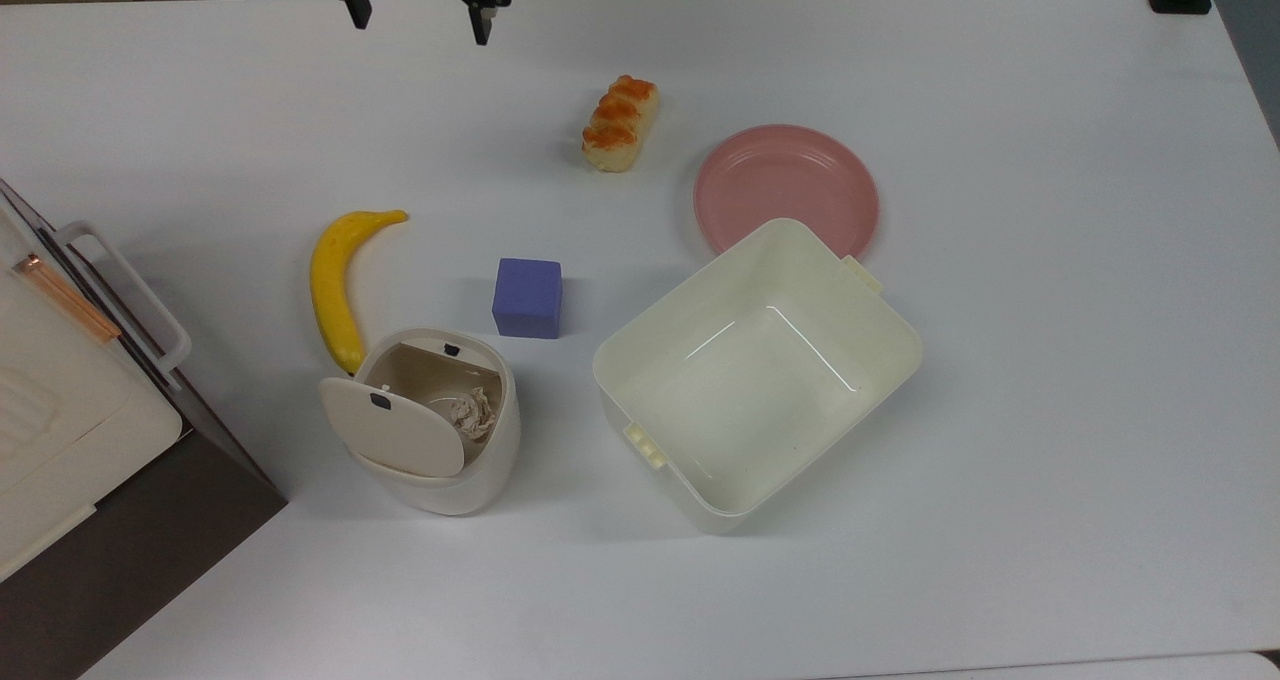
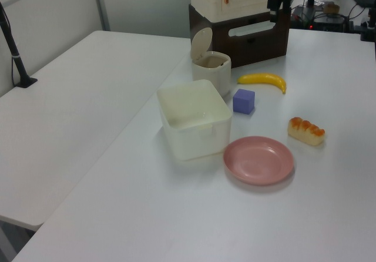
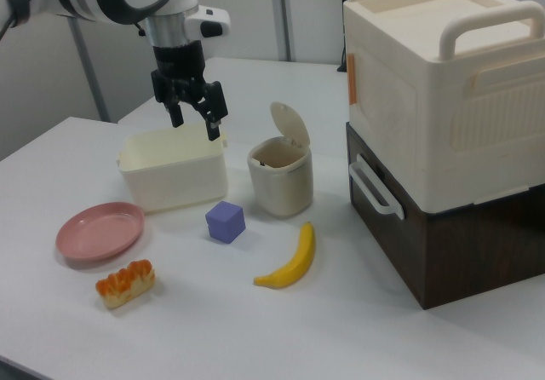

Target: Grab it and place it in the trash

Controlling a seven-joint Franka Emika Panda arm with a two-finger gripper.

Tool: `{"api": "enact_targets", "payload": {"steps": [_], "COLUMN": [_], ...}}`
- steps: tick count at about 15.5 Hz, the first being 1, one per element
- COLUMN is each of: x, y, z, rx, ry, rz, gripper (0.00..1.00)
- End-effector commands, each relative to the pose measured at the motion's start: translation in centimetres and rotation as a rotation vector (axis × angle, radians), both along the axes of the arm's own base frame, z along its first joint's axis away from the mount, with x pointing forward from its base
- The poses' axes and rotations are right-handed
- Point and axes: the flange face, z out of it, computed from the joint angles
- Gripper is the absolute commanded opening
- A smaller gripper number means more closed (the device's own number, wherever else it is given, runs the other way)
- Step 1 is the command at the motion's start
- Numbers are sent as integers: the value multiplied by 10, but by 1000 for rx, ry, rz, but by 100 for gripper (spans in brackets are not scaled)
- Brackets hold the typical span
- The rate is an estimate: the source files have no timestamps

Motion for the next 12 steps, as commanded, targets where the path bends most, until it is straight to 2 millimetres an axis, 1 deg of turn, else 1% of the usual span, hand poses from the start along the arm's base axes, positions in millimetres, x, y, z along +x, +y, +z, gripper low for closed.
{"api": "enact_targets", "payload": {"steps": [1, 12], "x": [-19, -17], "y": [7, 8], "z": [7, 9], "rx": [22, 18], "ry": [-25, -43], "rz": [16, 20], "gripper": [100, 100]}}
